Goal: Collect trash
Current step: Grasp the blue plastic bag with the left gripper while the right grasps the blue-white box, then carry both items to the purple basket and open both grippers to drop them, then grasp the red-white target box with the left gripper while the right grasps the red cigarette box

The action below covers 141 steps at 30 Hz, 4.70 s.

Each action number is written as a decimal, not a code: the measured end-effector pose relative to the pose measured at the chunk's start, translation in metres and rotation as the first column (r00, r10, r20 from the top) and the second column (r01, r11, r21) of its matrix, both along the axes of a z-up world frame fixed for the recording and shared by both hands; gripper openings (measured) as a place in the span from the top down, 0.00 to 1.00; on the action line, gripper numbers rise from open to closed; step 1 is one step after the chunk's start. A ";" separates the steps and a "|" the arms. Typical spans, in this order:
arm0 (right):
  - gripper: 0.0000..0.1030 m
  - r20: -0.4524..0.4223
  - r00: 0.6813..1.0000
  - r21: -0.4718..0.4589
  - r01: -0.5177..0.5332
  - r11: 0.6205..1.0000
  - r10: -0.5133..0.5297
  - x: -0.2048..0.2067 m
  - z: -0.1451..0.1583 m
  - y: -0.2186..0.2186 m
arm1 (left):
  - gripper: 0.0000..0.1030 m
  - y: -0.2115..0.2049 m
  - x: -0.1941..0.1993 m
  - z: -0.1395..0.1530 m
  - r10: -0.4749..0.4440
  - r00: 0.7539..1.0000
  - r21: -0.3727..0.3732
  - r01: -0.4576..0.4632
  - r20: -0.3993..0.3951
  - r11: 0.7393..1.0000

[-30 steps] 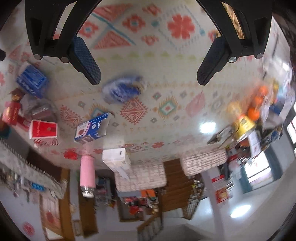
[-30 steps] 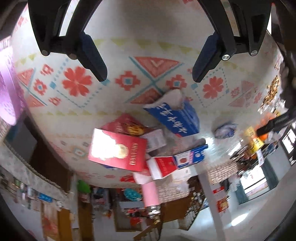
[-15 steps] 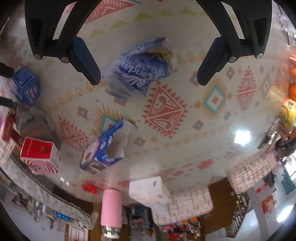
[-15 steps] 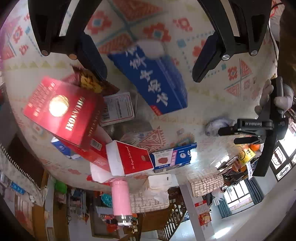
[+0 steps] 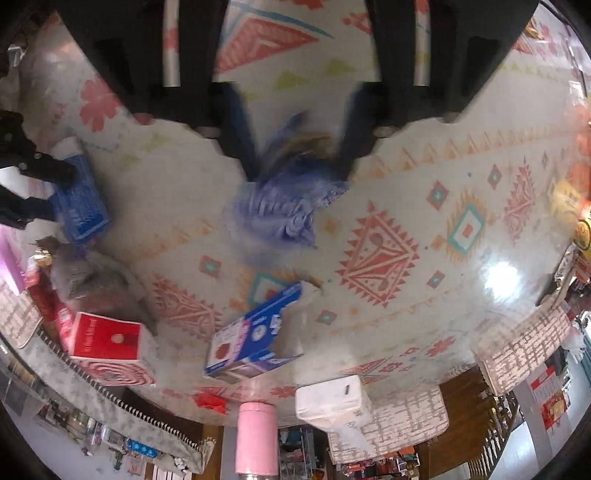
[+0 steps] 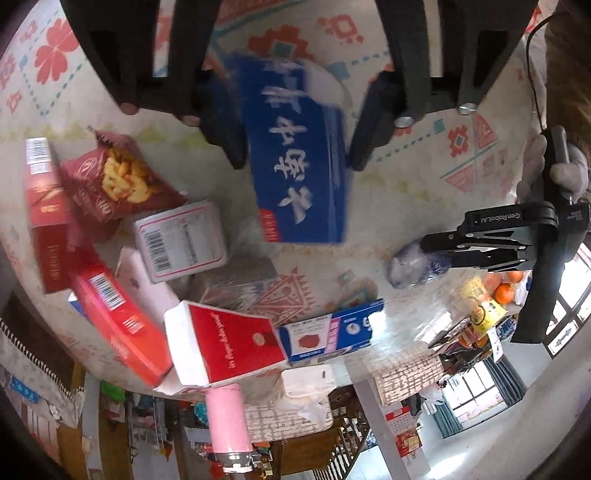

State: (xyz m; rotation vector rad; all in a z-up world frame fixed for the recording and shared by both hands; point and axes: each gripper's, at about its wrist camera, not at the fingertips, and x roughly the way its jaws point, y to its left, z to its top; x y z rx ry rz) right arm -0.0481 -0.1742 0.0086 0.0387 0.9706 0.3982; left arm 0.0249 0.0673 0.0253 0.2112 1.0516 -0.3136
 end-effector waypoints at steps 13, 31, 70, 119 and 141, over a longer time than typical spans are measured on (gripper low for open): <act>0.46 0.044 0.999 0.047 -0.017 0.999 0.015 -0.054 0.014 -0.010 | 0.75 -0.023 -0.068 0.036 -0.048 0.996 -0.076 0.053 0.069 0.996; 0.46 0.031 0.995 0.109 0.094 0.990 -0.098 -0.095 0.010 -0.068 | 0.68 -0.057 -0.078 0.001 -0.054 0.998 0.028 0.053 0.035 0.998; 0.46 0.154 0.806 0.245 0.529 0.812 -0.572 -0.158 0.061 -0.345 | 0.91 -0.367 -0.122 0.121 -0.494 0.856 -0.187 0.515 0.151 0.836; 0.11 0.062 0.845 0.271 0.498 0.824 -0.531 -0.152 0.043 -0.304 | 0.23 -0.308 0.049 0.043 -0.173 0.975 -0.125 0.156 -0.141 0.980; 0.11 0.010 0.907 0.243 0.405 0.881 -0.420 -0.116 0.026 -0.237 | 0.21 -0.134 0.011 0.062 -0.024 0.999 -0.189 0.019 -0.026 0.982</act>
